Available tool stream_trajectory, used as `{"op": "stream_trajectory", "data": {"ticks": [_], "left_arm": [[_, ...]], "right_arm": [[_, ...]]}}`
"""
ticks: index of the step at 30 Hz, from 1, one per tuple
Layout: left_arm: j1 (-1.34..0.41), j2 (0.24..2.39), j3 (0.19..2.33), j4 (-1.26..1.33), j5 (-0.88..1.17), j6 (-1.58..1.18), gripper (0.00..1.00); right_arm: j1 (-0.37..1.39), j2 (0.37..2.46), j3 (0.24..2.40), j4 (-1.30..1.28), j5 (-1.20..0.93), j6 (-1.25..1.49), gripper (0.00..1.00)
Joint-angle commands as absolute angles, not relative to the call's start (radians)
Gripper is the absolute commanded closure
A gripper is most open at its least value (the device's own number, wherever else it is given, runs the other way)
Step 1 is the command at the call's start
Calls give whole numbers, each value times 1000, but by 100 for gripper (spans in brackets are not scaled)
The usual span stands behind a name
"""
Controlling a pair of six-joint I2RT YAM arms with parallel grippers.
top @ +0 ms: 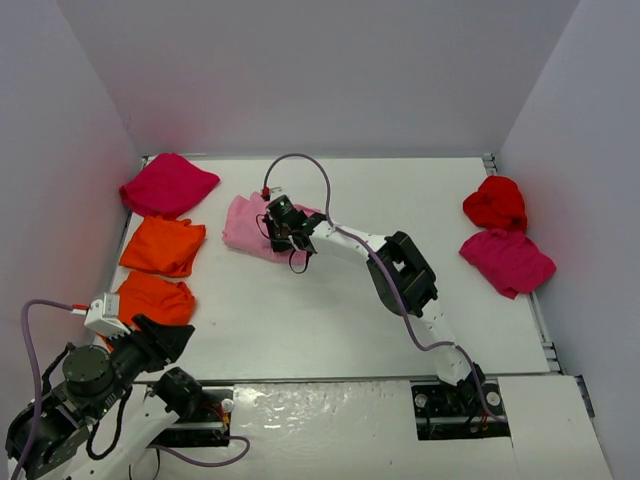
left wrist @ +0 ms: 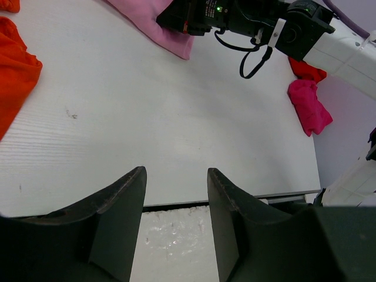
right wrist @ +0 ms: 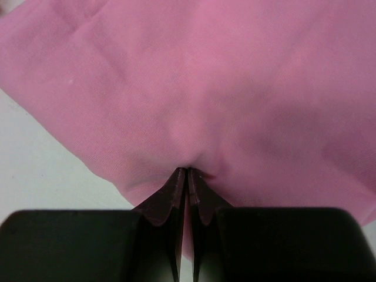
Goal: Fold and stack the t-shirts
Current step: Neatly place the folded tshirt to the corner
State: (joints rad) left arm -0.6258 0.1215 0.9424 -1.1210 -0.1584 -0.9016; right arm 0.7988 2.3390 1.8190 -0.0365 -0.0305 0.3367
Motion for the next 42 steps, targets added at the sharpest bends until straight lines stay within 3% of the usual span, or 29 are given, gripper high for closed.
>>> {"op": "stream_trajectory", "data": {"ticks": [1,13,20,42], "left_arm": [[-617,135,975,-1089,-166,-893,58],[-612,111,968,-1100,-177,-903,58],[-606,103,941,-1099,-161,-911,58],[-604,68,936,-1139,-181,-882,58]], "right_arm": [[792,2318,1788,-23,-24,335,97],[797,2289,1798,-22,-7,324,100],[804,2193,1826,31,37,337,97],[791,2464,2013,113,-286,496,100]]}}
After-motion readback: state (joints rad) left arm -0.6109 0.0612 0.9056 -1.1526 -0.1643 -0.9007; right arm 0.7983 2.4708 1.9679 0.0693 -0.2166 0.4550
